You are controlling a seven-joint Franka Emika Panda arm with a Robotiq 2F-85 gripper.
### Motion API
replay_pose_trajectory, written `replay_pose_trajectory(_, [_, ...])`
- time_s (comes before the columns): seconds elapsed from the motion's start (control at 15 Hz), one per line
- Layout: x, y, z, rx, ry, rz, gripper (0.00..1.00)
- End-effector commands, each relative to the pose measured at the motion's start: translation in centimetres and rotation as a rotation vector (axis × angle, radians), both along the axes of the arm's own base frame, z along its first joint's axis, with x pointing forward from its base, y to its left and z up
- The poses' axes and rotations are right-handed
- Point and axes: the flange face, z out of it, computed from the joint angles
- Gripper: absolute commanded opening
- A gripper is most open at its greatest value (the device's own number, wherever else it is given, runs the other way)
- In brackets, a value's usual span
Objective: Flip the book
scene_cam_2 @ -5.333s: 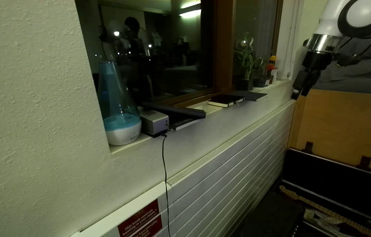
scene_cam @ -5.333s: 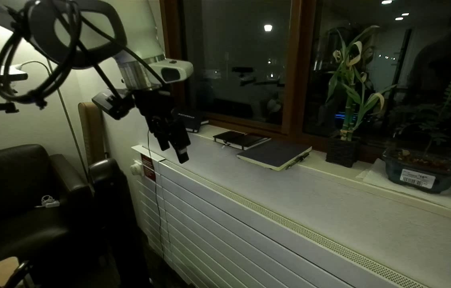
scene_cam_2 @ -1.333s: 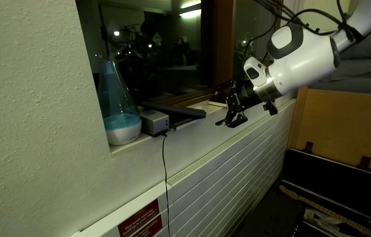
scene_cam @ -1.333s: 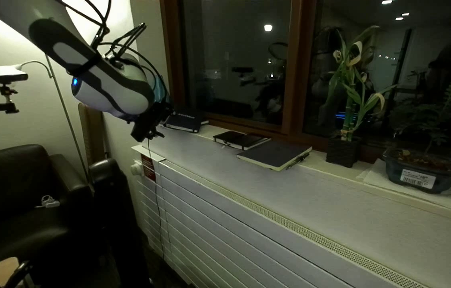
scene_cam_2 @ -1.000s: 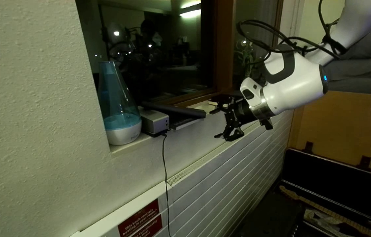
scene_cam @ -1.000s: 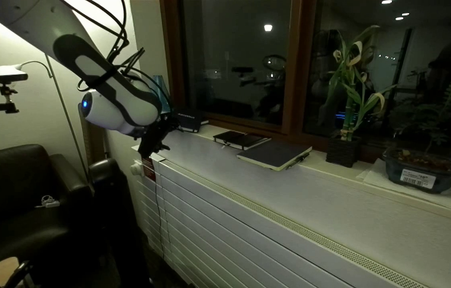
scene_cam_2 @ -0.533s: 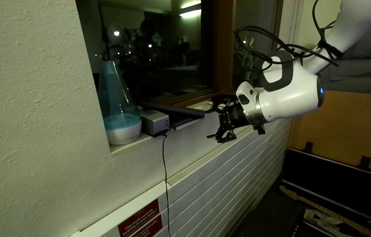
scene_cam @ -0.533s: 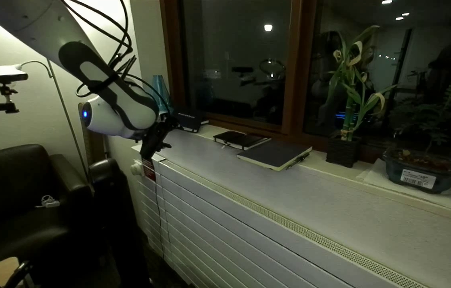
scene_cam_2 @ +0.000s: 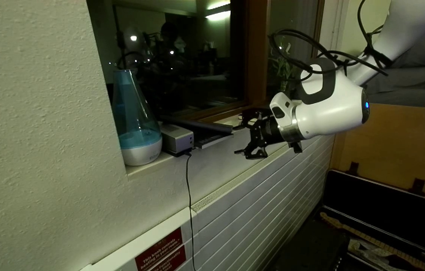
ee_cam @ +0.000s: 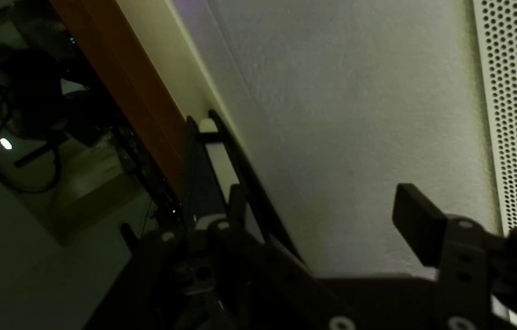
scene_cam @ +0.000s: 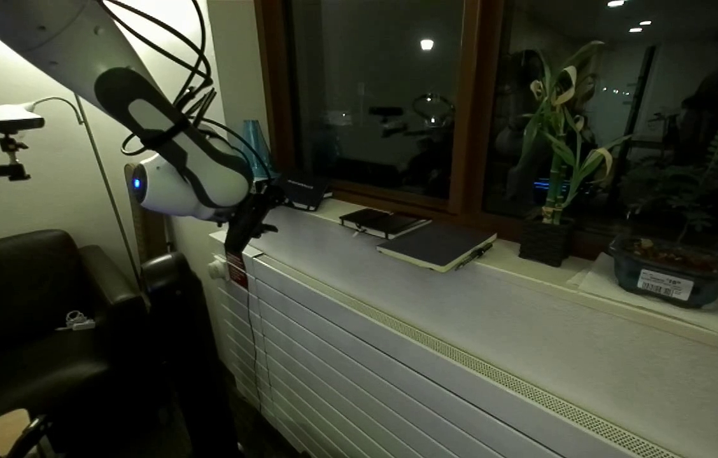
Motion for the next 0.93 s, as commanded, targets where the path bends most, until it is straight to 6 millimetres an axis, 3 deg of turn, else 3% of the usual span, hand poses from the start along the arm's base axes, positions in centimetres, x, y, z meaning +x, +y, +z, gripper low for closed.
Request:
replay_pose_trajectory(0.0, [0.3, -1.2, -0.1, 0.019, -0.011, -0.036, 0.53])
replay_pose_trajectory(0.53, [0.6, -2.6, -0.3, 0.028, -0.001, -0.063, 0.02])
replay_pose_trajectory(0.87, [0.7, -3.2, -0.3, 0.047, 0.004, -0.080, 0.00])
